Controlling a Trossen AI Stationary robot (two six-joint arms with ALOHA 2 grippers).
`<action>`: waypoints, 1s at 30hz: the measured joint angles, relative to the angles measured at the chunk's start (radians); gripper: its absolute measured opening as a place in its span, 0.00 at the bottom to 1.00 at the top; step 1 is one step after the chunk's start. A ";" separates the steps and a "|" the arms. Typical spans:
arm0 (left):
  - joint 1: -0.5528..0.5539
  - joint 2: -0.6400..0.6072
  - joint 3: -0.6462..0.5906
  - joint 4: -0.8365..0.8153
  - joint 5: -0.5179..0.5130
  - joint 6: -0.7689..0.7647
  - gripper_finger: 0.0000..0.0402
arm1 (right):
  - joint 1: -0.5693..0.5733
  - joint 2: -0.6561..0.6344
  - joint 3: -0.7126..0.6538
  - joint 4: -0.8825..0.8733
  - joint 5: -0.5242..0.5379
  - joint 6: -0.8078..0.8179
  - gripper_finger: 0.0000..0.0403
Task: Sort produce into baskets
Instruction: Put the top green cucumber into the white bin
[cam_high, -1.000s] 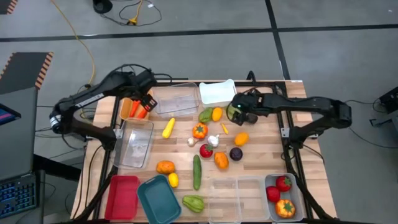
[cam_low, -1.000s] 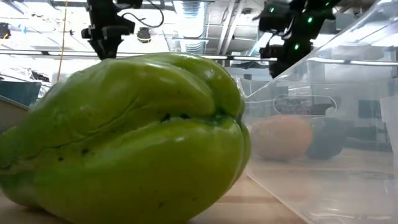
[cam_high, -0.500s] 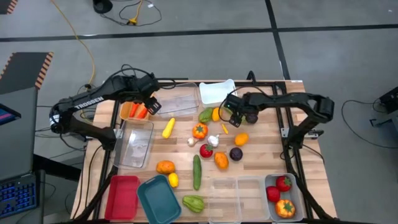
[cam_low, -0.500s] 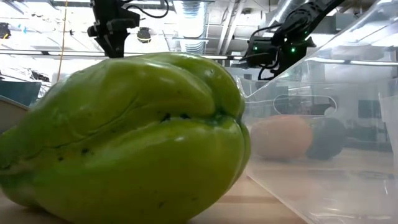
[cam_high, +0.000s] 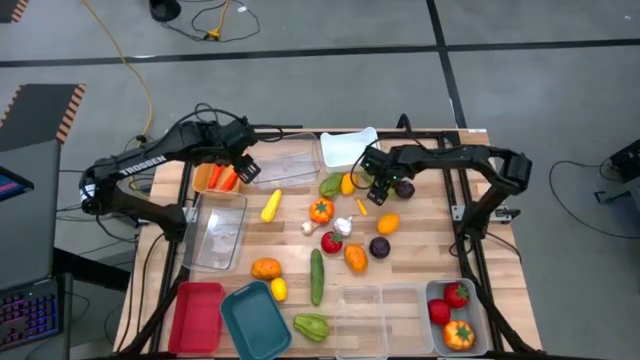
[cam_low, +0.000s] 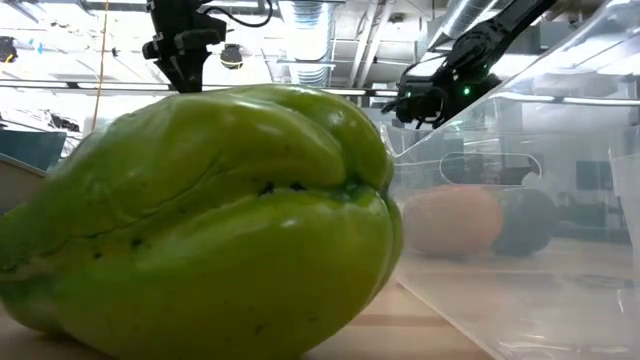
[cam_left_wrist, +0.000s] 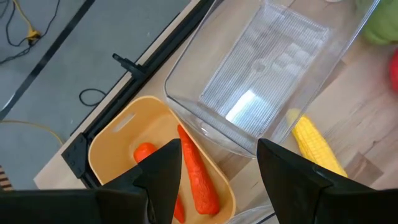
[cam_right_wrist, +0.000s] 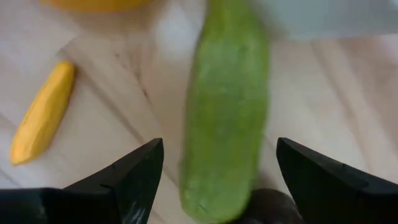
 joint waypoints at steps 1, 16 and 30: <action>0.000 0.000 0.000 0.000 0.000 0.000 0.49 | 0.000 0.019 0.000 0.002 0.000 0.000 0.81; 0.000 0.000 0.000 0.020 0.002 0.000 0.49 | 0.001 -0.004 -0.001 -0.002 0.000 -0.001 0.50; 0.000 0.000 0.000 0.048 0.002 0.021 0.49 | 0.004 -0.259 -0.001 0.001 -0.099 -0.003 0.57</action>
